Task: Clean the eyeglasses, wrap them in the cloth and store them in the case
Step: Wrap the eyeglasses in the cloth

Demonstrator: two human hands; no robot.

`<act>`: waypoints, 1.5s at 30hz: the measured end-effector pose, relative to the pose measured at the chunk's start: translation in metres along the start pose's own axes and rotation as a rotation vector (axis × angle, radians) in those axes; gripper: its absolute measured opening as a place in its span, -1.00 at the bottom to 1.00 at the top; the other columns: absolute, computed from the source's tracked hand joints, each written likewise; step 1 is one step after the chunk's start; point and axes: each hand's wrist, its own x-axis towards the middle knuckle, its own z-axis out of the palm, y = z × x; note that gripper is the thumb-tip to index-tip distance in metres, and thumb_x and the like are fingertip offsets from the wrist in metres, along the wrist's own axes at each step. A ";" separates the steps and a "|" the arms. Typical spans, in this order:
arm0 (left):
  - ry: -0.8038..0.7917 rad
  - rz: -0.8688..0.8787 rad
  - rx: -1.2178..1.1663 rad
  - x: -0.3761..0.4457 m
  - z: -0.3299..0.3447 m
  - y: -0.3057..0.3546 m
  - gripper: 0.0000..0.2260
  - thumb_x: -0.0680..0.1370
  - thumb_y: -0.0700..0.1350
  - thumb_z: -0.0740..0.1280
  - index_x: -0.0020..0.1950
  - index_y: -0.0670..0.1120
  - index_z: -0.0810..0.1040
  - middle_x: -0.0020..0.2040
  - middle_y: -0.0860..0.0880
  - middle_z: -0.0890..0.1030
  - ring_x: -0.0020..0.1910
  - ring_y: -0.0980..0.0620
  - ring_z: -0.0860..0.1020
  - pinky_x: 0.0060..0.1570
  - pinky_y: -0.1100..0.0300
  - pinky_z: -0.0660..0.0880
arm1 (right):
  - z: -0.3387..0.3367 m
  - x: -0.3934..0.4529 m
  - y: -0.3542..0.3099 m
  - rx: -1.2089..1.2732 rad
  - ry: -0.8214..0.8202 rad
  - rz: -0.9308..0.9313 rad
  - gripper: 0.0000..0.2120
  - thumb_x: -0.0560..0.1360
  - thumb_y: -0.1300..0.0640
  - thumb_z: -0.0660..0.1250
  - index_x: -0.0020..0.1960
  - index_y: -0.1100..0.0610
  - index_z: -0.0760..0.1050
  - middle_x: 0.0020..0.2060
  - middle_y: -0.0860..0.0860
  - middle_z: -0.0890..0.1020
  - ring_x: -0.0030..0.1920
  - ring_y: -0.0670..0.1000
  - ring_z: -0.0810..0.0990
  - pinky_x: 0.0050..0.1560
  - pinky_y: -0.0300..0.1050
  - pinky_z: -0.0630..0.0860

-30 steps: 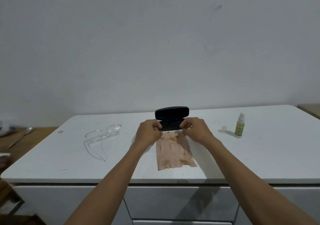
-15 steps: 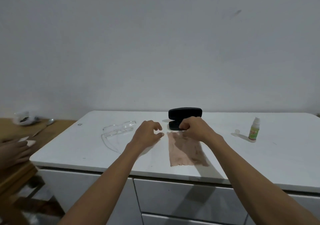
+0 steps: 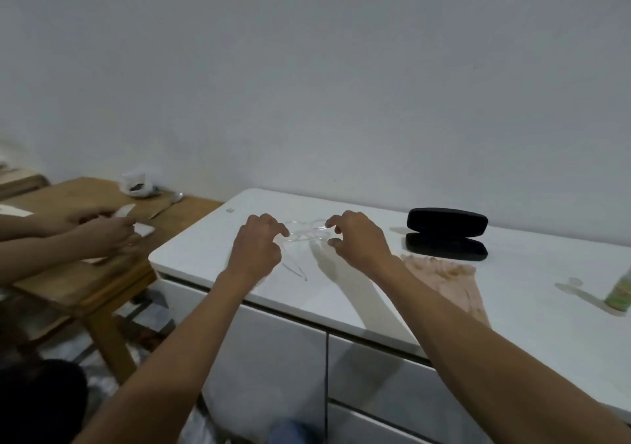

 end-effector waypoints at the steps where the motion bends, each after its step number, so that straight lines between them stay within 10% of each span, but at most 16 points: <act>1: 0.000 0.016 0.013 -0.002 0.001 -0.005 -0.68 0.43 -0.35 0.39 0.10 -0.07 0.70 0.16 -0.09 0.62 0.15 -0.18 0.51 0.06 -0.01 0.49 | 0.005 0.005 -0.005 -0.024 0.006 -0.007 -0.61 0.57 0.16 0.35 0.38 -0.01 0.53 0.16 0.02 0.60 0.23 0.09 0.52 -0.04 -0.05 0.49; 12: 0.210 0.189 0.007 -0.005 0.019 -0.024 -0.91 0.45 -0.24 0.55 -0.08 -0.13 0.71 -0.03 -0.04 0.67 -0.01 -0.11 0.61 -0.36 -0.01 0.61 | 0.046 0.028 -0.009 -0.133 0.134 0.047 -0.73 0.57 0.28 0.26 0.16 0.08 0.64 0.00 0.06 0.60 0.12 0.16 0.47 -0.25 -0.07 0.29; 24: 0.374 -0.085 -0.308 0.015 0.018 -0.014 -0.88 0.54 -0.18 0.48 0.06 -0.10 0.74 -0.12 -0.06 0.74 -0.11 -0.07 0.65 -0.05 -0.01 0.59 | 0.028 0.027 0.014 0.118 0.371 0.146 -0.79 0.66 0.15 0.27 0.19 0.08 0.66 -0.03 0.05 0.72 0.10 0.16 0.55 -0.13 0.01 0.49; 45: -0.035 -0.019 -0.692 0.032 0.055 0.180 -0.97 0.47 -0.12 0.54 -0.10 -0.02 0.75 -0.18 0.05 0.75 -0.17 0.08 0.69 -0.05 0.15 0.59 | -0.112 -0.120 0.131 0.106 0.493 0.442 -0.80 0.59 0.18 0.27 0.11 0.03 0.63 -0.06 -0.02 0.75 -0.07 0.11 0.68 -0.09 -0.01 0.60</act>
